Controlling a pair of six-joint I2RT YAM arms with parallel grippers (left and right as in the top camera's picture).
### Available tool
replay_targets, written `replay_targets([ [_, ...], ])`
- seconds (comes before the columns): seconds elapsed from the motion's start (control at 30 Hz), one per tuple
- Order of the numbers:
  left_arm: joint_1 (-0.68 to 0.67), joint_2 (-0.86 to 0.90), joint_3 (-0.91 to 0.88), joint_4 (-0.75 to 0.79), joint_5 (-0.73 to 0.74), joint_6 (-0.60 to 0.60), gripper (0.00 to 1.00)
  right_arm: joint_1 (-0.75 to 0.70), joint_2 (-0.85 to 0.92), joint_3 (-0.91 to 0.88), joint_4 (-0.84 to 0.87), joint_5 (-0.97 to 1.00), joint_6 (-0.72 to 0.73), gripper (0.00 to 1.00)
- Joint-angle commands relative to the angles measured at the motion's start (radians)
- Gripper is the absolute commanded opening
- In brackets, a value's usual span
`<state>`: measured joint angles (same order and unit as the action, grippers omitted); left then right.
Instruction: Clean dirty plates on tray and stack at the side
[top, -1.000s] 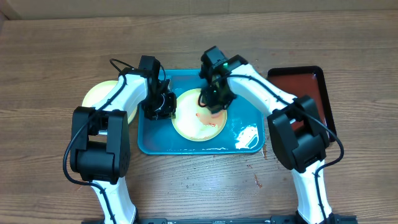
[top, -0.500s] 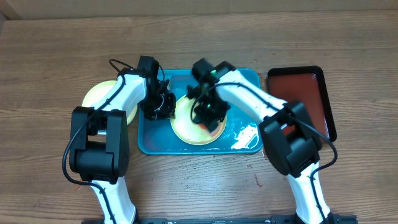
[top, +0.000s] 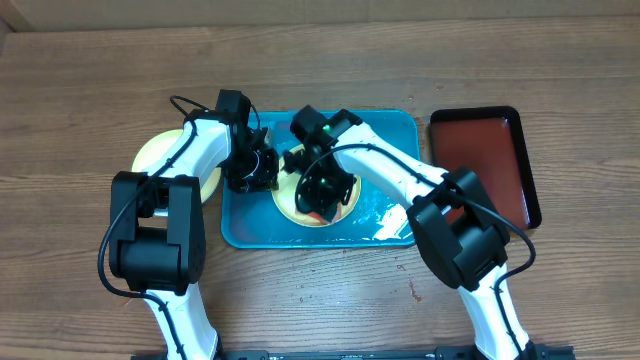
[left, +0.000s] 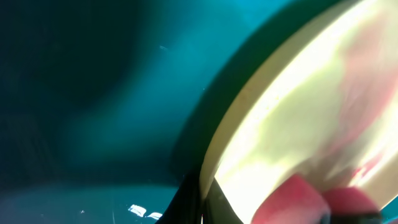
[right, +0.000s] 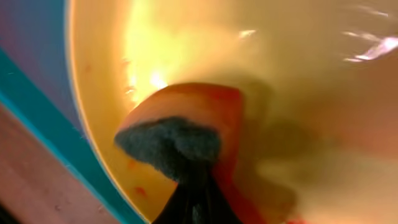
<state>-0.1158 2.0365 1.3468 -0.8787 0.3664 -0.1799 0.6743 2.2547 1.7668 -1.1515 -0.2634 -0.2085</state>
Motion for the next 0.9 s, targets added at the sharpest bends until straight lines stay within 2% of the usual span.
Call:
replay_targets([
  [0.0, 0.005, 0.011, -0.007, -0.003, 0.0, 0.001, 0.04, -0.064, 0.012, -0.006, 0.037, 0.15, 0.086, 0.04],
  [0.13, 0.005, 0.011, -0.007, -0.003, 0.0, 0.001, 0.04, -0.136, 0.012, -0.006, 0.095, 0.212, 0.19, 0.04],
  [0.27, 0.005, 0.011, -0.007, -0.004, 0.0, 0.001, 0.04, -0.185, 0.012, -0.006, 0.168, 0.218, 0.354, 0.04],
  [0.5, 0.005, 0.011, -0.007, -0.005, 0.0, 0.001, 0.04, -0.149, 0.013, -0.012, 0.254, 0.217, 0.636, 0.04],
  [0.87, 0.005, 0.011, -0.007, -0.005, 0.0, 0.001, 0.04, 0.005, 0.014, -0.044, 0.365, 0.086, 0.65, 0.04],
])
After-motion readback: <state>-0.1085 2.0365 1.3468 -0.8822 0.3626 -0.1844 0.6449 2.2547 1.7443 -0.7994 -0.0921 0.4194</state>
